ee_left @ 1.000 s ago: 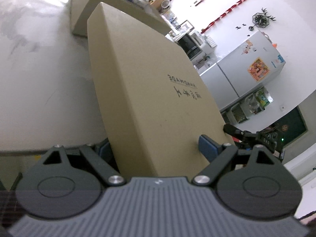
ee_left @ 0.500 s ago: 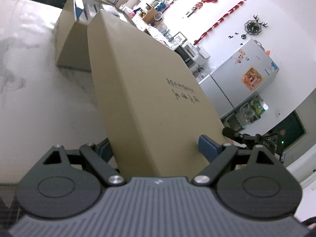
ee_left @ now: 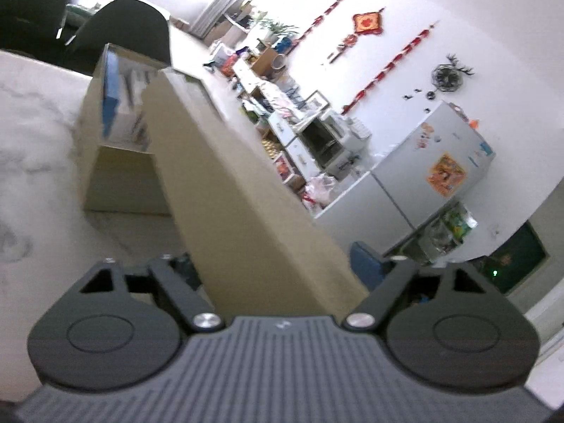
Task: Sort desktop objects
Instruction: 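Swing the held beige lid edge down toward the box opening with both grippers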
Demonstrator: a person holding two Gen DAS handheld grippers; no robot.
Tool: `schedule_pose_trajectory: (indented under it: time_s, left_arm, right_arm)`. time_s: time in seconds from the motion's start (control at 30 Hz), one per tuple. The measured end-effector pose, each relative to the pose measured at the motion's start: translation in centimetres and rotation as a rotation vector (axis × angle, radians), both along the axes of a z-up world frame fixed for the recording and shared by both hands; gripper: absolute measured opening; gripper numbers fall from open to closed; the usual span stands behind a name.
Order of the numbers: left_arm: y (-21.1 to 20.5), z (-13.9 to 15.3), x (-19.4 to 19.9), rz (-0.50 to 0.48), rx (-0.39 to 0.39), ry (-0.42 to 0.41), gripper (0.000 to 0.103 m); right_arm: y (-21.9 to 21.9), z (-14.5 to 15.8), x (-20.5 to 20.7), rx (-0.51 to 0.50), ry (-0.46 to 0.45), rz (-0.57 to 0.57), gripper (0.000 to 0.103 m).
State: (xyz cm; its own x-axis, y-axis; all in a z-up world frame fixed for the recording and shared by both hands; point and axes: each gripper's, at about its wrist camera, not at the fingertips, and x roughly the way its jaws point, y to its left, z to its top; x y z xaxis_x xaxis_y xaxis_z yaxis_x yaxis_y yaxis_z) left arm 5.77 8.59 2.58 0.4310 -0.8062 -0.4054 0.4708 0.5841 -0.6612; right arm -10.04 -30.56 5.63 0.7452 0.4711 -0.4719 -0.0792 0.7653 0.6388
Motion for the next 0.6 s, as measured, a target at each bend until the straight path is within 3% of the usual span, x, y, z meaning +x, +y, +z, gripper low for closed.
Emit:
schedule_pose_trajectory:
  time_s: [0.03,0.1,0.33,0.6]
  left_arm:
    - [0.2,-1.1,0.3,-0.004,-0.011,0.026,0.060]
    - [0.0,-2.7,0.4,-0.015,0.006,0.057,0.062]
    - [-0.1,-7.1,0.6,-0.025,0.079,0.131,0.080]
    - [1.1,-10.8,1.7,-0.016,0.081,0.219,0.081]
  right_arm:
    - [0.1,-1.0,0.5,0.010,0.025,0.006,0.047]
    - [0.3,-3.4,1.2,0.033,0.079,0.013,0.046]
    - [1.5,-9.6,3.3,0.039,0.220,0.021,0.047]
    - [1.7,-11.5,3.9,0.046,0.209,0.054,0.052]
